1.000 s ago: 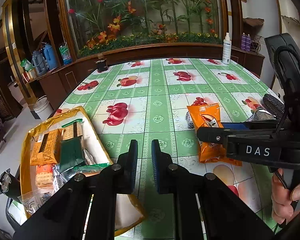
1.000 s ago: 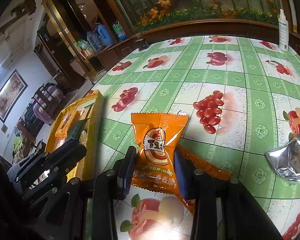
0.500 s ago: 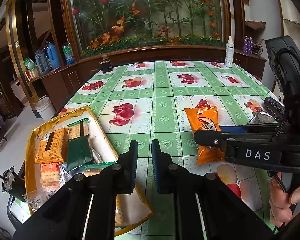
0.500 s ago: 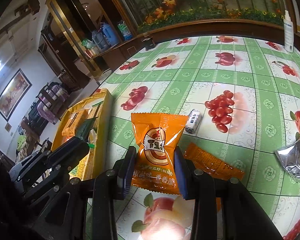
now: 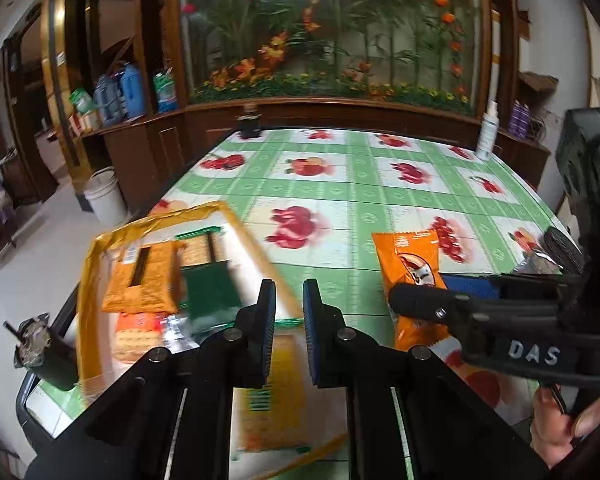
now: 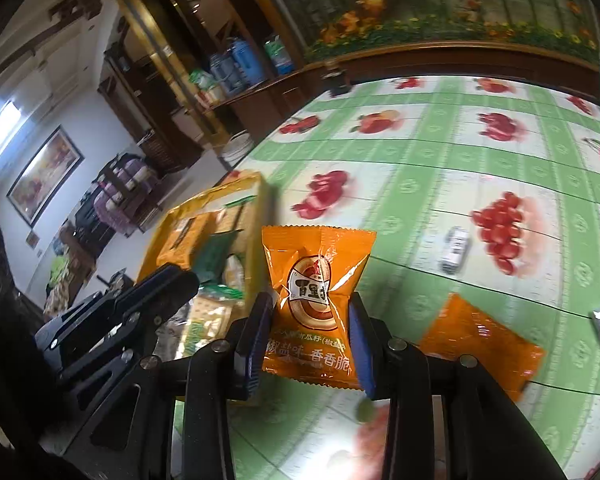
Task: Organize snacks
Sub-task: 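Carry the orange chip bag over the tray with the right tool while the left tool follows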
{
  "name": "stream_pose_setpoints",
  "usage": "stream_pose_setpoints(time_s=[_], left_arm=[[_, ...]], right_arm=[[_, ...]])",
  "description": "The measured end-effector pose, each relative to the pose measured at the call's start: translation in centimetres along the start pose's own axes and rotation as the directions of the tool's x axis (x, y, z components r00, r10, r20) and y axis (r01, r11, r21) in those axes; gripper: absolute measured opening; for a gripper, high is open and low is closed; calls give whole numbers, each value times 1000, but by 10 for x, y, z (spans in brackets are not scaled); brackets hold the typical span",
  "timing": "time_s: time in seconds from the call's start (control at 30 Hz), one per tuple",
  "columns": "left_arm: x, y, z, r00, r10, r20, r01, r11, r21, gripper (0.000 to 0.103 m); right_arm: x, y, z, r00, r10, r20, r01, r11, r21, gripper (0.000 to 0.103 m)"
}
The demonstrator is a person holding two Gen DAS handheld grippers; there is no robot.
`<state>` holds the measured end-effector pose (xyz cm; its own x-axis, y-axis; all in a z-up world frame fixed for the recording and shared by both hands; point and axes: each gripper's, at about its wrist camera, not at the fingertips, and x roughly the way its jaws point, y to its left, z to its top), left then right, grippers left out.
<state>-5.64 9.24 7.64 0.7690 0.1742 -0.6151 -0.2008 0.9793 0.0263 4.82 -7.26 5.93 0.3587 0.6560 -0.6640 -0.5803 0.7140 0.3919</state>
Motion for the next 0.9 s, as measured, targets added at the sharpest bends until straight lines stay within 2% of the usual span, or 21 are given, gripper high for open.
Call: stream_pose_setpoints(time_s=[0.27, 0.43, 0.63, 0.9], left_arm=[[10, 61, -14, 997, 56, -46, -62, 990, -125, 11], [22, 89, -22, 994, 72, -77, -85, 979, -183, 11], [32, 103, -32, 993, 53, -101, -75, 973, -219, 11], [34, 106, -35, 994, 37, -101, -60, 971, -232, 11]], right_arm=[[29, 64, -7, 997, 52, -61, -60, 990, -127, 38], [48, 94, -20, 993, 55, -108, -75, 979, -192, 38], [64, 100, -28, 992, 19, -125, -46, 975, -218, 38], [69, 109, -30, 996, -1, -85, -22, 962, -271, 41]])
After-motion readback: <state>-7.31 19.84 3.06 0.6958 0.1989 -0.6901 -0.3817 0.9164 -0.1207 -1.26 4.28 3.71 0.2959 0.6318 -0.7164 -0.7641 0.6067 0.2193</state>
